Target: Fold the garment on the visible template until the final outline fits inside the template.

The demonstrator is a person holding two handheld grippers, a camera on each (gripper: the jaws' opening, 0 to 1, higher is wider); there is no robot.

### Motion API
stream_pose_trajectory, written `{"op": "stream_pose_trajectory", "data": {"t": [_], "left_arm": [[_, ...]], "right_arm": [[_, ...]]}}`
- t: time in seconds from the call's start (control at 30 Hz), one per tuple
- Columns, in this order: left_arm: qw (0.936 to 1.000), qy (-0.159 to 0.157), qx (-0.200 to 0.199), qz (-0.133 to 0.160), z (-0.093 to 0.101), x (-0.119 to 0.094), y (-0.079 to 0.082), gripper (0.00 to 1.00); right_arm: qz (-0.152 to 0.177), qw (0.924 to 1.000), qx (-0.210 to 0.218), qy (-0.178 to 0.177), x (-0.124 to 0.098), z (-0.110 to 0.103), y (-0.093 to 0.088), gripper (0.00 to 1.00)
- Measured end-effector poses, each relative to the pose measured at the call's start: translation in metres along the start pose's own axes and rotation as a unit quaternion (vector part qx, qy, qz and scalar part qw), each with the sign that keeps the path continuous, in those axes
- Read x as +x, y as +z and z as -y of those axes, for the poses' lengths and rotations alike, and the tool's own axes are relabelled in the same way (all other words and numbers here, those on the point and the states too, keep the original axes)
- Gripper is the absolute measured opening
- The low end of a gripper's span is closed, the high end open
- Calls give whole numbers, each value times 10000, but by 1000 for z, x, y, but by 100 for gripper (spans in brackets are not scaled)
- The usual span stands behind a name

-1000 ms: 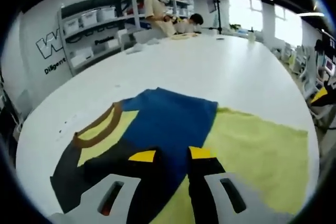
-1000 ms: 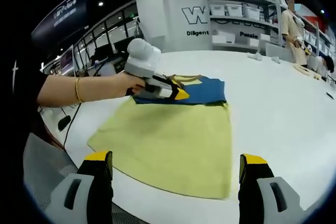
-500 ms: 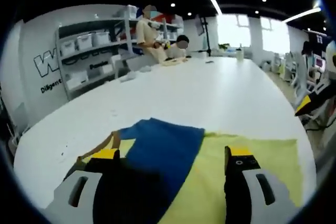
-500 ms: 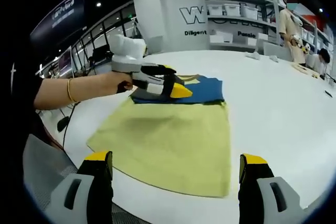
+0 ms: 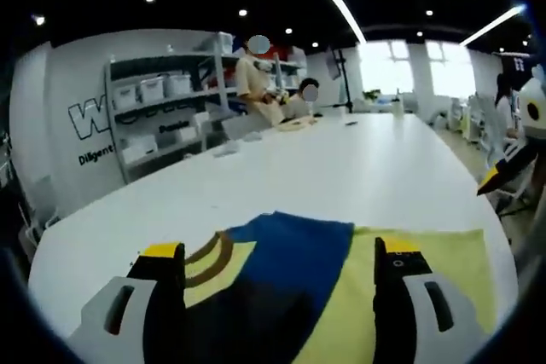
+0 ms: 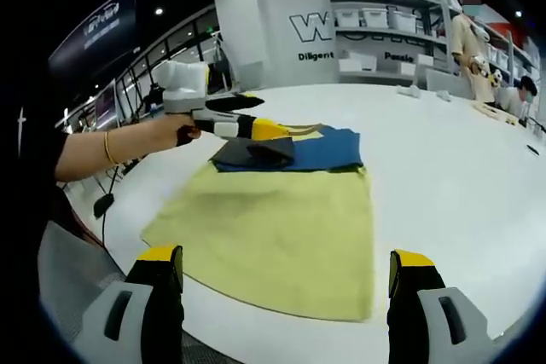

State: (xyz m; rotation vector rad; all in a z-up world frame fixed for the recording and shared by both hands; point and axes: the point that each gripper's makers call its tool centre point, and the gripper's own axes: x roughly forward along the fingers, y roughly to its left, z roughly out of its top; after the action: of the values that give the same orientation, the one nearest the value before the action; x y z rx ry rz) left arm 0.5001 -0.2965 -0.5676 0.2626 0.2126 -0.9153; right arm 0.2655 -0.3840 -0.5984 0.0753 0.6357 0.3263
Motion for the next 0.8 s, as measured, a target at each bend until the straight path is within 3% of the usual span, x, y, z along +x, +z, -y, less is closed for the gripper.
{"op": "stream_pose_trajectory", "data": {"t": [0.23, 0.27, 0.33, 0.6, 0.7, 0.8], "left_arm": [[9994, 7, -119, -339, -11, -11, -26, 89], [9985, 25, -159, -516, -13, -14, -34, 87], [9966, 31, -135, -816, -16, -17, -49, 80], [9939, -59, 73, -1101, -20, -17, -76, 64], [9910, -34, -13, -1335, -23, -18, -89, 51], [9908, -64, 182, -1341, -21, -15, -93, 41]], "right_arm": [[5, 10000, -36, 32, 2, -4, 2, 99], [13, 10000, -38, 35, 1, -4, 2, 99], [32, 10000, -37, 29, 1, -4, 3, 99], [-29, 10000, -41, 12, 1, -3, -1, 99], [-5, 10000, -43, -9, 1, -2, 1, 99], [5, 10000, -35, -52, 1, 1, 2, 99]]}}
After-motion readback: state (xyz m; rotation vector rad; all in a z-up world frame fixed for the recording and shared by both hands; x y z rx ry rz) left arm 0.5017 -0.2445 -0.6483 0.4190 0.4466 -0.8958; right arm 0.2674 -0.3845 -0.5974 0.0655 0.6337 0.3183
